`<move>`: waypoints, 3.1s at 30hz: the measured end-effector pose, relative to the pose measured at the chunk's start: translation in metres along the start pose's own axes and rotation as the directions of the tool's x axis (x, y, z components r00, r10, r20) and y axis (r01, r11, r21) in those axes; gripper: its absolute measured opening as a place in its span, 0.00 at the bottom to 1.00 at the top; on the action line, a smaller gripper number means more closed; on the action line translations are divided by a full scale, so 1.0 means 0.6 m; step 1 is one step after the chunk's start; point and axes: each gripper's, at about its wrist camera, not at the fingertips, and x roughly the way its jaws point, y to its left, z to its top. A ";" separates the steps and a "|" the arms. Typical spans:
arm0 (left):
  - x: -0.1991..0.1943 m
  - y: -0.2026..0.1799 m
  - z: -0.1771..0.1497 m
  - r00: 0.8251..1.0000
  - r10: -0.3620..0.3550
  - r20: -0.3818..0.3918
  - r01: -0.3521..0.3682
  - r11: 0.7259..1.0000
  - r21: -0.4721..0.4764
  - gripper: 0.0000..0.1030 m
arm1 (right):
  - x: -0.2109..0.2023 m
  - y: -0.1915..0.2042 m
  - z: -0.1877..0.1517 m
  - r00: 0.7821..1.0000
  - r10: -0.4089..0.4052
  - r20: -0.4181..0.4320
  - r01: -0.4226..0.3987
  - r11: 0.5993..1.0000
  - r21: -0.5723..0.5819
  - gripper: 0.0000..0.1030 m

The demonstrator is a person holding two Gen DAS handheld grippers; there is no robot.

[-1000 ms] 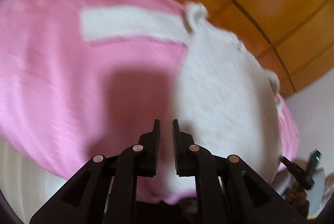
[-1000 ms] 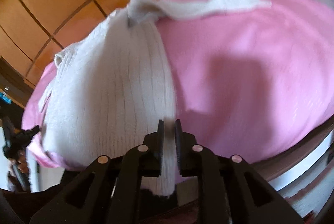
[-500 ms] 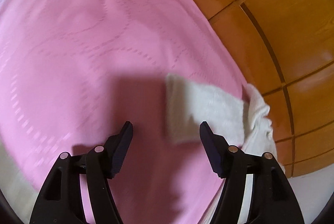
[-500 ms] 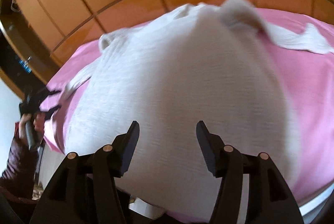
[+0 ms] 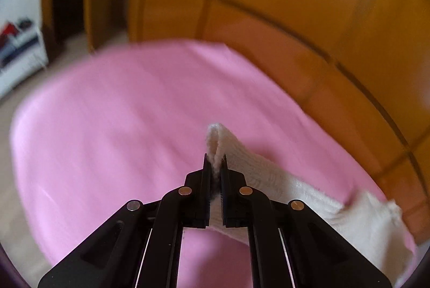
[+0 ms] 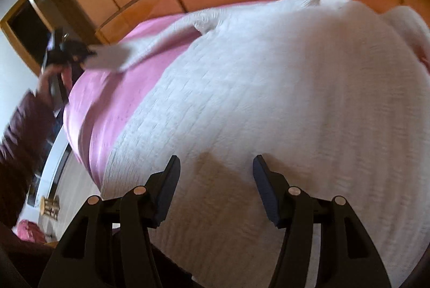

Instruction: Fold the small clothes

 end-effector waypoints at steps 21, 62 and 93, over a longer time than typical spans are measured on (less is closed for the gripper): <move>-0.072 -0.096 -0.255 0.770 -0.489 -0.409 0.578 0.807 0.123 0.33 | 0.002 0.009 -0.001 1.000 0.012 0.011 -0.013 1.000 0.027 0.60; -0.136 -0.385 -0.462 0.804 -0.416 -0.425 0.578 0.712 0.398 0.51 | -0.348 -0.447 -0.081 0.747 -0.634 0.199 0.394 0.664 0.636 0.51; -0.100 -0.419 -0.487 0.808 -0.349 -0.474 0.547 0.744 0.384 0.69 | -0.333 -0.548 0.062 0.581 -0.790 0.197 0.801 0.598 0.035 0.06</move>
